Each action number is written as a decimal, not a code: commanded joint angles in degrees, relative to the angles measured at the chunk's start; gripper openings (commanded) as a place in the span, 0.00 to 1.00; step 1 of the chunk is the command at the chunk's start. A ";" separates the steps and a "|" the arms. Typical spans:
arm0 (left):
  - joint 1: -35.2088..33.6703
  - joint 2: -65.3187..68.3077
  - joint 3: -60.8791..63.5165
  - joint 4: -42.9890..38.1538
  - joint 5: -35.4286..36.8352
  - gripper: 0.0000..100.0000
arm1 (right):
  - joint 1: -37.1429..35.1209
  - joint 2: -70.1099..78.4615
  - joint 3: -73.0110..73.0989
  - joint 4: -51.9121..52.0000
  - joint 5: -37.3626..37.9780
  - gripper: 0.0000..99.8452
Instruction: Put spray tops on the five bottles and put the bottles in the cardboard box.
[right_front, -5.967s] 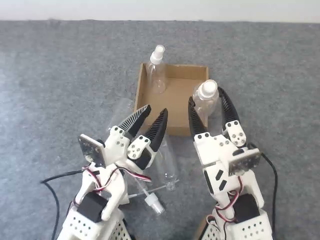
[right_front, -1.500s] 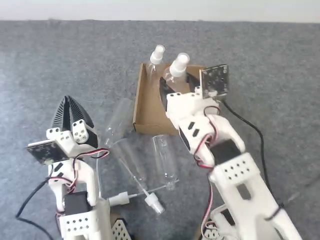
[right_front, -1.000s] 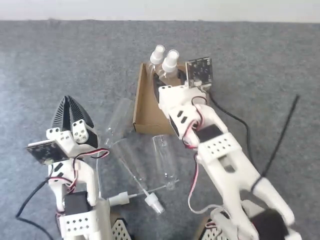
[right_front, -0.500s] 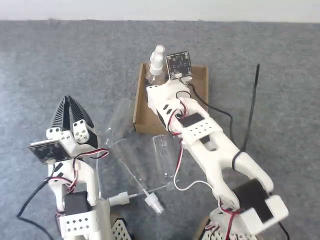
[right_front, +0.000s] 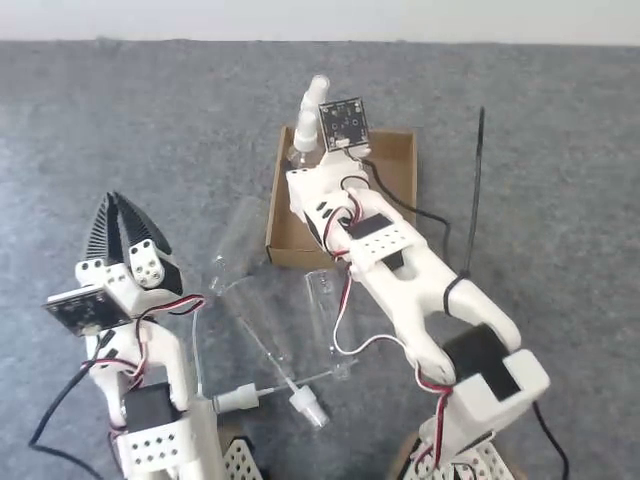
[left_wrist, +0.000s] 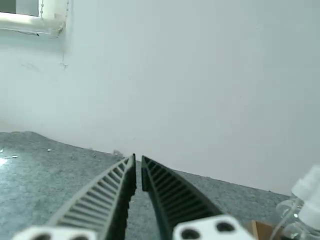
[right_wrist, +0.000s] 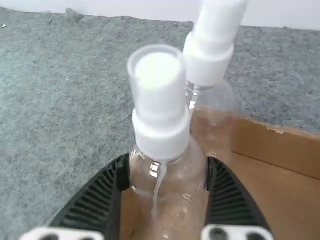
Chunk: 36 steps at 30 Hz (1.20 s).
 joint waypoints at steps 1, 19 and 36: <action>-0.26 -1.23 -0.57 -1.76 -0.26 0.01 | -0.31 0.31 -3.87 -1.63 0.97 0.11; -0.35 -1.23 -0.57 -1.76 -0.26 0.01 | -0.04 0.22 -2.81 -1.01 0.97 0.11; -0.35 -1.23 -0.57 -1.67 -0.44 0.01 | -0.48 -0.13 0.26 -0.92 1.14 0.23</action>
